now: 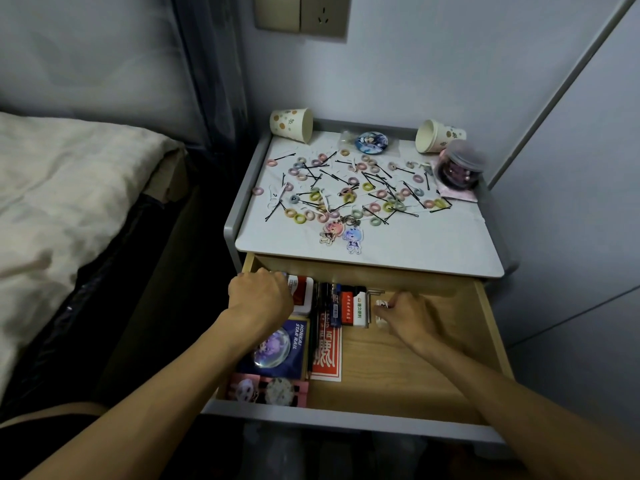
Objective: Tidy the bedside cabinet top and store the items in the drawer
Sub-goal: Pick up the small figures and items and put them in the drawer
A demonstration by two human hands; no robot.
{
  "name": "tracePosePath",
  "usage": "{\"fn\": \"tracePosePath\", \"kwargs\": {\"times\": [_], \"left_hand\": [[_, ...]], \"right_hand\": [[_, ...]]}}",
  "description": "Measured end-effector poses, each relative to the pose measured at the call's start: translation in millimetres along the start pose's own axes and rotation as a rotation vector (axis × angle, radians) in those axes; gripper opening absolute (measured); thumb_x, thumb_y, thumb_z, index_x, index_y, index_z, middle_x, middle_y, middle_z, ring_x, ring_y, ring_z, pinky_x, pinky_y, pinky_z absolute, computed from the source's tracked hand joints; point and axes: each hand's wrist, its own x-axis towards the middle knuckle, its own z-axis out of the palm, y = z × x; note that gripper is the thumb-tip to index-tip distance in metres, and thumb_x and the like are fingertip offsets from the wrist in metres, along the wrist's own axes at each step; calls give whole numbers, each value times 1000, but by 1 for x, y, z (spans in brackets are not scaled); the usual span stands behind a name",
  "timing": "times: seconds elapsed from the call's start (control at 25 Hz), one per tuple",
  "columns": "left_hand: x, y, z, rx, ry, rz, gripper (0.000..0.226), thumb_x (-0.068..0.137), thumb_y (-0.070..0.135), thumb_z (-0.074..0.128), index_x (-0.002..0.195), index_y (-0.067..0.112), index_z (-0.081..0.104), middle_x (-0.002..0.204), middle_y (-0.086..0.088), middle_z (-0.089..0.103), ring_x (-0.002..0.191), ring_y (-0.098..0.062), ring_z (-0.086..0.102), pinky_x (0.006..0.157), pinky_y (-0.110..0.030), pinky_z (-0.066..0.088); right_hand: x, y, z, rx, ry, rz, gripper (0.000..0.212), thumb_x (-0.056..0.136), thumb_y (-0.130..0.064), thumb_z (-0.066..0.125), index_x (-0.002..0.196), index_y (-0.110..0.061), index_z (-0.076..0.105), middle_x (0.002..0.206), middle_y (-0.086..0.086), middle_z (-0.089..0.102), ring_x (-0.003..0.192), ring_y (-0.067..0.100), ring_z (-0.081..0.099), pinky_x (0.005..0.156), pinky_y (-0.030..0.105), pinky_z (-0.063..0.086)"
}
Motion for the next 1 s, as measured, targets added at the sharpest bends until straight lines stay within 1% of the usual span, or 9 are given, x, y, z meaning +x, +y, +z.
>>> {"fn": "tracePosePath", "kwargs": {"times": [0.04, 0.12, 0.16, 0.4, 0.68, 0.76, 0.84, 0.92, 1.0], "left_hand": [[0, 0, -1, 7, -1, -1, 30, 99, 31, 43, 117, 14, 59, 116, -9, 65, 105, -30, 63, 73, -32, 36], [0, 1, -2, 18, -4, 2, 30, 100, 30, 42, 118, 14, 59, 116, -9, 65, 105, -30, 63, 76, -32, 40], [0, 1, -2, 22, -5, 6, 30, 100, 30, 42, 118, 14, 59, 117, -9, 65, 105, -30, 63, 77, -33, 42], [-1, 2, -6, 27, -4, 3, 28, 101, 30, 41, 116, 15, 60, 113, -7, 66, 102, -27, 65, 75, -32, 42], [-4, 5, -12, -11, 21, -22, 31, 101, 35, 41, 114, 15, 61, 114, -8, 66, 104, -29, 64, 74, -32, 39], [-6, 9, -18, -103, 25, -6, 36, 100, 42, 41, 113, 16, 62, 115, -10, 66, 105, -30, 64, 77, -32, 42], [-6, 14, -25, -307, -14, 66, 36, 95, 46, 47, 108, 19, 66, 113, -9, 69, 103, -29, 64, 83, -34, 49], [-5, 18, -35, -519, -64, 156, 32, 92, 46, 54, 105, 21, 68, 106, -2, 71, 94, -23, 67, 81, -36, 54], [1, 21, -47, -708, -90, 217, 26, 92, 43, 59, 103, 22, 69, 96, 4, 71, 80, -15, 69, 73, -35, 57]], "right_hand": [[1, -2, 4, 22, -1, 15, 33, 87, -32, 70, 61, -11, 63, 54, 1, 61, 47, 13, 59, 41, 20, 41], [3, -5, 9, 81, -11, 42, 33, 86, -34, 71, 67, -8, 65, 60, 6, 66, 55, 19, 67, 51, 32, 56], [5, -5, 11, 99, -8, 47, 34, 86, -35, 72, 69, -7, 66, 62, 7, 68, 57, 21, 68, 55, 37, 58], [13, -4, 13, 175, 16, 43, 33, 86, -34, 72, 69, -9, 60, 71, 14, 70, 61, 27, 68, 59, 47, 58], [3, -2, 0, 220, -10, 27, 27, 87, -28, 70, 73, -4, 64, 70, 17, 70, 65, 32, 69, 64, 47, 58], [-6, -3, -15, 189, 5, 14, 19, 86, -27, 67, 75, -10, 65, 75, 14, 71, 70, 32, 70, 66, 45, 58], [-16, -5, -35, 99, 38, -34, 11, 85, -30, 62, 85, -21, 67, 87, 4, 73, 78, 29, 70, 71, 40, 58], [-23, -6, -60, 11, 103, -125, 12, 86, -33, 59, 95, -28, 65, 96, -6, 72, 88, 21, 68, 75, 35, 56], [-22, -8, -87, -10, 188, -196, 10, 89, -32, 60, 98, -31, 63, 94, -10, 70, 84, 14, 64, 64, 26, 51]]}}
